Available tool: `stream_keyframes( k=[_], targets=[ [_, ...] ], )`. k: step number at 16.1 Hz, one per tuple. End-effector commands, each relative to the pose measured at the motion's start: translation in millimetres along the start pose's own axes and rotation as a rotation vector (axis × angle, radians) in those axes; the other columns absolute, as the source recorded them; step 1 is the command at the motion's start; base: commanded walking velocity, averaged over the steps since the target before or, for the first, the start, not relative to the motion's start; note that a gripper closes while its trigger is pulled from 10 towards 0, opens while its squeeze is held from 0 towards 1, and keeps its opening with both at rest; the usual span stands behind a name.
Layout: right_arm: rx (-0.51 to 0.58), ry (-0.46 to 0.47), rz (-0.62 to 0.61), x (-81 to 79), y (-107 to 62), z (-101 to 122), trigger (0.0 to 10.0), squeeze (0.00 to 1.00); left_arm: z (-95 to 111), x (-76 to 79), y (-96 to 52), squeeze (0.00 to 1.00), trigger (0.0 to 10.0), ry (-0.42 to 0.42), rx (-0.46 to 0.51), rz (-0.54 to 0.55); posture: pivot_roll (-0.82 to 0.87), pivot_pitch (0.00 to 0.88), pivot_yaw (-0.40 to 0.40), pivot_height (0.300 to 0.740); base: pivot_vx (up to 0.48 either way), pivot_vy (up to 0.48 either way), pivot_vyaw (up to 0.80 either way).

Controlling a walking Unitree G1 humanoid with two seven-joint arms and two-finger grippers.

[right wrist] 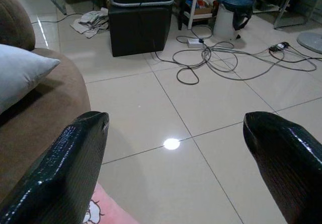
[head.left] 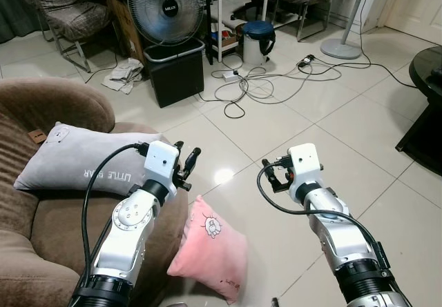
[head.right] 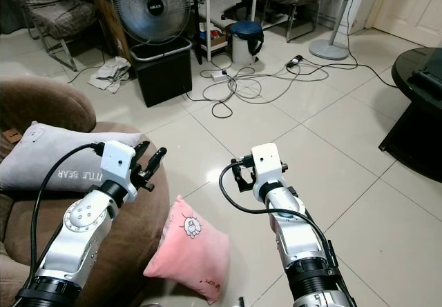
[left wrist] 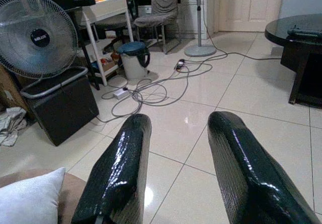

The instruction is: Move the pillow to the sofa from floor

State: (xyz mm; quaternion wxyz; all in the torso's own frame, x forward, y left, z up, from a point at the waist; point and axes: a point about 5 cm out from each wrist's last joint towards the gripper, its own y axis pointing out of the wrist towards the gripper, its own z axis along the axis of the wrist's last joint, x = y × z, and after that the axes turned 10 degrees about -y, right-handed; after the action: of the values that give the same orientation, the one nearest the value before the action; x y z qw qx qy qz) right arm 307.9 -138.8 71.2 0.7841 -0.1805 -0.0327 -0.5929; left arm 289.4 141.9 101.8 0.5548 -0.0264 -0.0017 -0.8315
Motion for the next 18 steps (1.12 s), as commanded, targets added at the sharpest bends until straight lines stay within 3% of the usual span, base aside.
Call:
stream_keyframes(
  k=[1, 18],
  targets=[
    [0.018, -0.008, -0.002, 1.2, 0.5, 3.9, 10.0, 0.00, -1.5, -1.1, -0.5, 0.00, 10.0, 0.010, -0.016, -0.002, 0.04, 0.000, 0.004, 0.740, 0.000, 0.000, 0.00],
    [0.026, -0.013, 0.001, -0.7, 3.7, 5.5, 10.0, 0.00, -7.7, -1.9, -2.0, 0.00, 10.0, 0.036, -0.036, 0.018, 0.07, 0.000, -0.017, 0.740, 0.000, 0.000, 0.00]
  ],
)
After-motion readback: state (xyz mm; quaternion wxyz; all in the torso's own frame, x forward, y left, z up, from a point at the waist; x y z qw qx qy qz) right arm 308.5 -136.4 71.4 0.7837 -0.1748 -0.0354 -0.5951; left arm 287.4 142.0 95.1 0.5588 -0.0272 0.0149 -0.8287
